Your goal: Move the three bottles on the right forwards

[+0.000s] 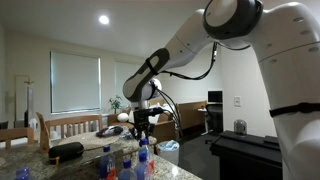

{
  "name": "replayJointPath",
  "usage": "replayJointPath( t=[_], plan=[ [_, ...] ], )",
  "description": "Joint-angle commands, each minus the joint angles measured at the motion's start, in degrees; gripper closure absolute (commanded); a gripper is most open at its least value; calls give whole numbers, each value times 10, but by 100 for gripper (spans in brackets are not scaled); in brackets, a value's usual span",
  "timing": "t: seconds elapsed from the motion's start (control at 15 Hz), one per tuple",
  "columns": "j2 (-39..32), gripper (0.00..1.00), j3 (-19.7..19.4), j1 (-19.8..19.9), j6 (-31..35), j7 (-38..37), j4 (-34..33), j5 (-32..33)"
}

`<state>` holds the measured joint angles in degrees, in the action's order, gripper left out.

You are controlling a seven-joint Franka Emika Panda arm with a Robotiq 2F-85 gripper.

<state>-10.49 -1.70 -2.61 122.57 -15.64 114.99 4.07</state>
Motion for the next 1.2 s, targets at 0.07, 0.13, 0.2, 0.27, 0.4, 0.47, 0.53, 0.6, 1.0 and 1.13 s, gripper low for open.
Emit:
replayJointPath(
  t=[0.07, 0.13, 0.2, 0.27, 0.4, 0.47, 0.53, 0.6, 1.0, 1.13],
  plan=[
    [59, 86, -2, -3, 13, -140, 85, -5],
    [63, 86, -2, -3, 10, -171, 92, -5],
    [67, 86, -2, -3, 8, -203, 100, -5],
    [72, 86, 0, -4, 9, -229, 108, -1],
    [77, 86, 5, -5, 15, -253, 118, 5],
    [77, 86, 7, -5, 17, -258, 120, 7],
    [78, 86, 8, -5, 18, -262, 123, 8],
    [80, 86, 9, -5, 17, -267, 126, 13],
    [80, 86, 1, 4, -24, -239, 113, 49],
    [79, 86, 2, 7, -17, -193, 111, 48]
  ],
)
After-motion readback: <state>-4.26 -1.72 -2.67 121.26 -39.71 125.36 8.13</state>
